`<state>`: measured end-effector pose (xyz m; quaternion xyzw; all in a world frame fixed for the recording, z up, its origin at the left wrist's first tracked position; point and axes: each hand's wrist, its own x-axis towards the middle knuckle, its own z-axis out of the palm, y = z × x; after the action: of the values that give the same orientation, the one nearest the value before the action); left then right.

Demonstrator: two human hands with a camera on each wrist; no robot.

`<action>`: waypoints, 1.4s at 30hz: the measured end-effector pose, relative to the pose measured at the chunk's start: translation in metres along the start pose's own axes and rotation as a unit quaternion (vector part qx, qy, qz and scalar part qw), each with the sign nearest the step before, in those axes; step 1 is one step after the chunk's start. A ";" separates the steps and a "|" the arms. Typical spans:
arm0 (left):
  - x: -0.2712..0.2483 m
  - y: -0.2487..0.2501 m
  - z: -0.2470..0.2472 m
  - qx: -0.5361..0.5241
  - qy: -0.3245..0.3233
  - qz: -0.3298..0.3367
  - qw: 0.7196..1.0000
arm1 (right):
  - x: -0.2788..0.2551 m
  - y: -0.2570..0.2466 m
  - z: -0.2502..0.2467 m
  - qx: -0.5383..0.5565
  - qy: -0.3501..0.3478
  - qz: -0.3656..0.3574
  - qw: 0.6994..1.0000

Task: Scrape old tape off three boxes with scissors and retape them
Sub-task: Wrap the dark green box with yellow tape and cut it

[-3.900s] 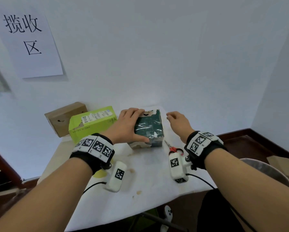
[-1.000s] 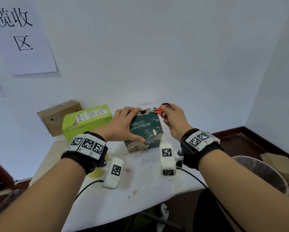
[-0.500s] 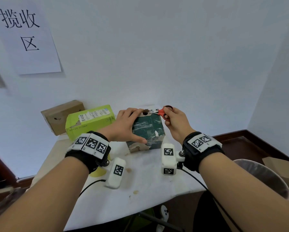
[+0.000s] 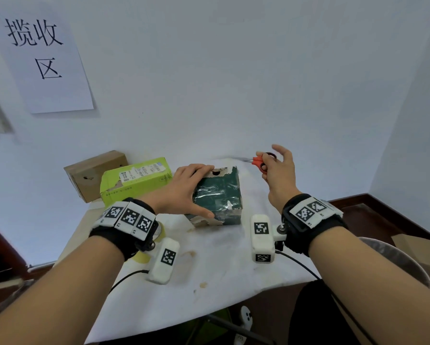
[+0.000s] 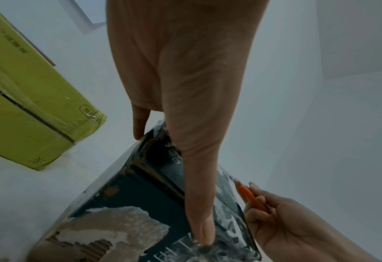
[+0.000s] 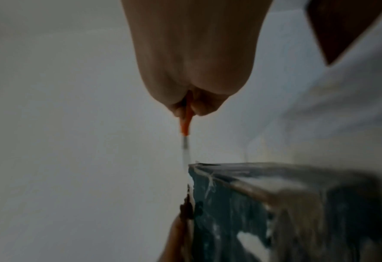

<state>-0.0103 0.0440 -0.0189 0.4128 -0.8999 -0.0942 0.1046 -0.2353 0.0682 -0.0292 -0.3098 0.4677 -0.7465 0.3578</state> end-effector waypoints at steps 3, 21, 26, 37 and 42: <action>-0.002 0.000 -0.002 -0.010 -0.009 0.011 1.000 | 0.003 -0.001 0.007 -0.113 -0.036 -0.080 0.990; 0.028 0.020 0.003 -0.079 0.217 0.004 0.973 | -0.004 0.038 0.022 -0.324 -0.186 -0.079 0.924; 0.032 0.022 0.005 -0.025 0.247 0.007 0.969 | -0.002 0.040 0.022 -0.321 -0.181 -0.091 0.925; 0.031 0.026 0.010 0.023 0.264 -0.013 0.964 | 0.004 0.047 0.023 -0.310 -0.172 -0.082 0.932; 0.030 0.023 0.011 0.039 0.259 -0.018 0.965 | 0.004 0.046 0.023 -0.300 -0.168 -0.087 0.935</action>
<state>-0.0492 0.0369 -0.0202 0.4432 -0.8375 0.0493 0.3158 -0.2079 0.0395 -0.0618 -0.5633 0.5739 -0.5369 0.2551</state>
